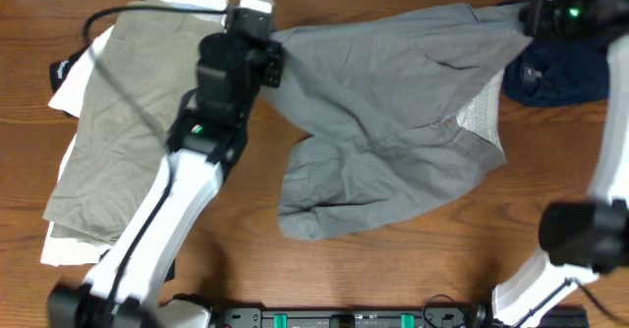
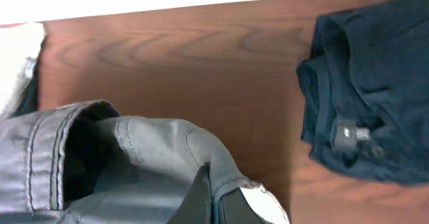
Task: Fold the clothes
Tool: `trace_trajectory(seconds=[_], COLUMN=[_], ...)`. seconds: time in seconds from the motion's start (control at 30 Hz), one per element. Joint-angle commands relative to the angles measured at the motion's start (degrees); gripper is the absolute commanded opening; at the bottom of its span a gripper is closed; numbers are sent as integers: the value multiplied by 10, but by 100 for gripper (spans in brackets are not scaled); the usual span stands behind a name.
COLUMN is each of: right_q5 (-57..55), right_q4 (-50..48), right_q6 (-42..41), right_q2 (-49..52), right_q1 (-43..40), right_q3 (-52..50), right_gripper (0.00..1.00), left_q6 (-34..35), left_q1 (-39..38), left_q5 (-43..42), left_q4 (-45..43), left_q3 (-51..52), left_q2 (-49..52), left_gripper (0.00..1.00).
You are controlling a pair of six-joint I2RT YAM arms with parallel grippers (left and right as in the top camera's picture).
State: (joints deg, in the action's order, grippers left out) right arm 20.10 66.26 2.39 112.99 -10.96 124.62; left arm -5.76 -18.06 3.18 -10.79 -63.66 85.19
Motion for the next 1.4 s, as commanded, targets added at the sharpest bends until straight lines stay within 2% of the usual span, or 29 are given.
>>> trace_trajectory(seconds=[0.0,0.33,0.37,0.4,0.43,0.53,0.57,0.6,0.73,0.93,1.0,1.13,1.2,1.3,1.37], right_q5=[-29,-25,-28,-34,-45,-53,-53,-53,-56,-57,-57,-57,-57,-57,-57], right_q4=[-42,-258,-281,-303,-325,-361,-366,-367,-333,-228,-189,-135,-118,-104,-98], right_q6=[6,0,-6,-16,-36,-70,-75,-75,-75,-61,-48,-29,-29,-29,-29], right_q2=[52,210,222,233,244,255,254,250,217,150,131,102,93,87,86], right_q1=[-10,9,12,13,15,16,16,16,16,20,26,41,46,51,54], right_q3=[0,0,0,0,0,0,0,2,2,2,2,2,2,2,2], right_gripper=[1,1,20,72,99,99,99,99,99,99,99,99,99,99,99], left_q6=[16,16,16,16,16,16,16,16,16,16,16,26,31,31,31], left_q1=[9,9,9,9,9,10,11,13,17,22,29,54,73,100,108], left_q5=[22,22,22,22,22,28,31,35,35,34,34,28,-8,-66,-75], left_q4=[-68,-314,-331,-348,-361,-359,-351,-345,-286,-78,-32,3,4,-20,-59], left_q3=[-14,-14,-14,-14,-14,-15,-15,-16,-25,-76,-87,-87,-87,-87,-87], left_q2=[60,238,250,263,275,287,287,284,257,220,222,222,222,222,222], left_gripper=[6,6,6,6,14,77,95,98,98,98,98,98,98,98,98])
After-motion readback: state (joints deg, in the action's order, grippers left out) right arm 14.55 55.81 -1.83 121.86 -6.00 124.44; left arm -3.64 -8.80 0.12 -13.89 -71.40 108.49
